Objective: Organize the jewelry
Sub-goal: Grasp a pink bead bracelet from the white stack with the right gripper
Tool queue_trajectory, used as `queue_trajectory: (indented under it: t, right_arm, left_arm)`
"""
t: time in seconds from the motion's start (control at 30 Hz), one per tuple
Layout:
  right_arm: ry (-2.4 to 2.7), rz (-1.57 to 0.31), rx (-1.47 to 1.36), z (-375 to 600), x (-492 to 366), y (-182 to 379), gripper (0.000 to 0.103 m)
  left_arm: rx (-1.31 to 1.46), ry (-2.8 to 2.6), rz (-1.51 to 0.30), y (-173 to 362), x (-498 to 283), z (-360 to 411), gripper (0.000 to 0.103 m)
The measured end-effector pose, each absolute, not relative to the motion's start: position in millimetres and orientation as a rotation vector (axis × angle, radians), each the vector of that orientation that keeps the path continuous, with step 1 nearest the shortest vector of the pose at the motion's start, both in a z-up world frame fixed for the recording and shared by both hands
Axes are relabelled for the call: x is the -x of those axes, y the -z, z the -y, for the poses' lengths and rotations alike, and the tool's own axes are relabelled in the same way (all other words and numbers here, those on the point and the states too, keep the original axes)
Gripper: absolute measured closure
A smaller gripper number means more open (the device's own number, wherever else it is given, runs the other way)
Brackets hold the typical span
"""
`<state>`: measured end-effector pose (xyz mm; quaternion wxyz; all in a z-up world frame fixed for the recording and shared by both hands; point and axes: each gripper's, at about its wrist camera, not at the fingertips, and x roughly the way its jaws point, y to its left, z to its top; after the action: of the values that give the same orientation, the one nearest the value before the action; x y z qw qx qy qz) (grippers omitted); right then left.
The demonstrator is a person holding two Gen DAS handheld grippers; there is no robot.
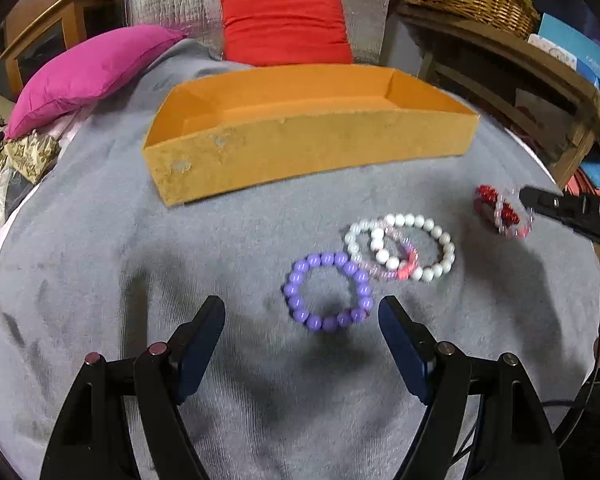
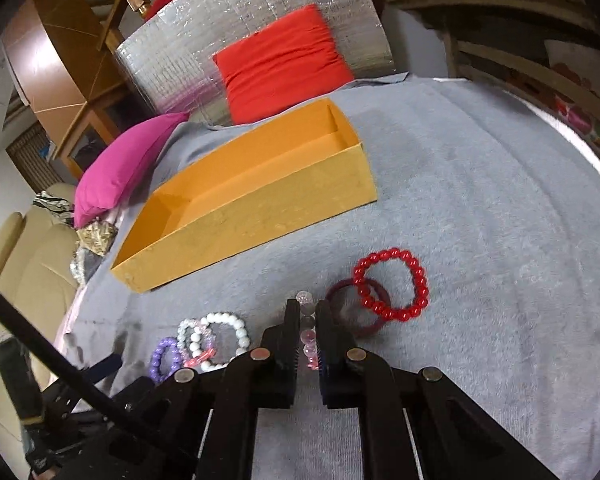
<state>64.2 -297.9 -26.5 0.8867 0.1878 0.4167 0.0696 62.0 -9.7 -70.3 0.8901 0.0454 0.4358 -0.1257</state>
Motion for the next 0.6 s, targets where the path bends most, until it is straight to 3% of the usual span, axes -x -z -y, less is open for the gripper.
queue_trajectory:
  t: [0.27,0.43,0.6]
  right_arm:
    - [-0.195,-0.874,-0.377,288,-56,24,0.094]
    - [-0.188,-0.889,-0.388,293,-56,27,0.094]
    - [-0.182,-0.895,-0.392,298,-54,28,0.094]
  left_arm:
    - [-0.094,0.289,-0.846,63,-92,19,0.024]
    - [-0.062,0.346,-0.9,74,-107,26,0.046]
    - [-0.066,0.402,-0.924,79,-107,40,0.046]
